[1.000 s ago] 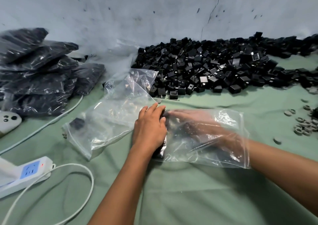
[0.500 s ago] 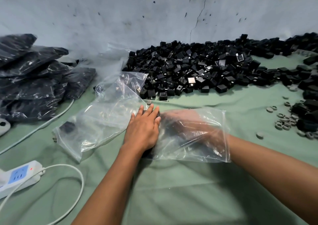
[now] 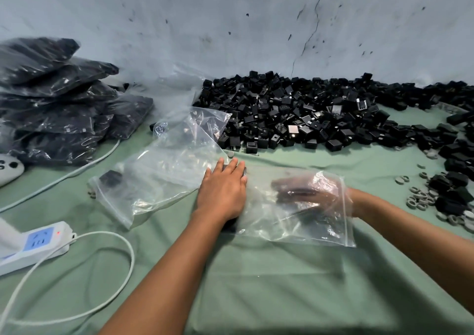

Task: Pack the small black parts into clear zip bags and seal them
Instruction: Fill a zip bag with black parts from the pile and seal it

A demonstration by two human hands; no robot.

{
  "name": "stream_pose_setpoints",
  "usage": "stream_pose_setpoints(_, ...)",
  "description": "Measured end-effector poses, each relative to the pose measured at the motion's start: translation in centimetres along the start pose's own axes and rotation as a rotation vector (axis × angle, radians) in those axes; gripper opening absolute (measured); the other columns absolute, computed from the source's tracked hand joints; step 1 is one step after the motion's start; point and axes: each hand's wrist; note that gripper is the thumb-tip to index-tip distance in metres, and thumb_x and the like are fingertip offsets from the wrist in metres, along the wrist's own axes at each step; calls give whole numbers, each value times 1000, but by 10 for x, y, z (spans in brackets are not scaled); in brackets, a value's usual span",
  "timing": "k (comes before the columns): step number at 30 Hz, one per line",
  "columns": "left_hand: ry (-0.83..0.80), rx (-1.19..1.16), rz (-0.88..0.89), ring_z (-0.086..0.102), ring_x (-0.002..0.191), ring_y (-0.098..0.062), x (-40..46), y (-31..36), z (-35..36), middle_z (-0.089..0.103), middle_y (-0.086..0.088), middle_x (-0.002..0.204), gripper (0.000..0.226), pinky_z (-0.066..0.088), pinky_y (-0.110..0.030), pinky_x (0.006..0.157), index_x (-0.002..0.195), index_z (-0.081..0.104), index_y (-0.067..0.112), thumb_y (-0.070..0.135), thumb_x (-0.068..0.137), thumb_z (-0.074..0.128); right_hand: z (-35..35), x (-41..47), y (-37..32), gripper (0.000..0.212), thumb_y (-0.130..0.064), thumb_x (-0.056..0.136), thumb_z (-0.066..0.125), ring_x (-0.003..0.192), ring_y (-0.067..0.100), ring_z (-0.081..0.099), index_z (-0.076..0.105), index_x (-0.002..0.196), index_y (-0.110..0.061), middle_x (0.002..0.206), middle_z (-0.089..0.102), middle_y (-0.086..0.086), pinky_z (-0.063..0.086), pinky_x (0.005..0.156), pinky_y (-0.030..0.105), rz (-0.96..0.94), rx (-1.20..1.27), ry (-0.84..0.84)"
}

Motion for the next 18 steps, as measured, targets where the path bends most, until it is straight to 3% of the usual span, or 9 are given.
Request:
stream_pose_setpoints(2,1,-13,-1,2,159,-20,0,0,0,9,9,172,54,4,-45,129,164,15,30,40,111,22,-17,-9,6,39,4,98,54,114,3,68,78,118,-20,121,74,-16,56,90,19,-1,16,-90)
stream_pose_setpoints(3,6,-15,-2,1,159,-19,0,0,0,9,9,172,54,3,-45,129,164,15,31,41,111,22,-31,-12,13,36,5,98,53,117,17,68,78,116,-14,129,72,1,58,91,27,59,77,-73)
stream_pose_setpoints(5,20,-4,0,1,159,-20,1,0,0,9,8,172,55,3,-45,129,164,14,31,41,111,21,-60,-14,17,36,19,94,48,94,34,70,79,94,2,120,68,34,58,74,28,234,104,81)
stream_pose_setpoints(6,19,2,1,1,159,-20,1,0,0,8,8,172,55,3,-45,129,164,14,30,41,111,20,-70,-13,21,40,23,92,46,76,30,70,78,81,3,104,70,36,56,62,26,283,43,168)
stream_pose_setpoints(8,17,17,0,1,159,-20,1,0,1,8,8,172,55,3,-45,129,164,13,30,42,110,20,-79,-3,21,44,21,90,43,55,19,65,72,67,-2,82,70,28,52,51,29,312,-162,451)
stream_pose_setpoints(11,14,24,-3,2,159,-20,1,0,0,8,8,172,55,5,-45,129,164,13,30,42,110,20,-94,34,18,33,9,89,47,60,22,67,71,74,-8,82,74,18,57,56,35,251,-395,896)
stream_pose_setpoints(14,1,28,-10,1,159,-20,0,1,0,7,8,172,55,5,-45,129,164,13,31,42,110,20,-93,69,11,9,-22,97,66,66,18,69,69,92,-14,83,72,5,56,65,32,222,-657,864)
stream_pose_setpoints(16,-5,29,-16,0,159,-20,0,1,-1,6,8,172,55,4,-45,129,164,13,31,42,110,20,-91,90,8,34,-44,93,73,67,19,65,61,95,-13,81,67,5,52,65,34,275,-703,869)
stream_pose_setpoints(18,-6,29,-22,0,159,-20,0,1,-1,6,8,172,55,4,-45,128,164,13,31,42,110,20,-88,105,6,48,-54,87,76,68,22,58,56,87,-11,77,63,7,42,57,33,325,-693,921)
Point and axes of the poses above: each hand's wrist, its own x-axis towards the middle knuckle, its own z-axis out of the palm, y = z × x
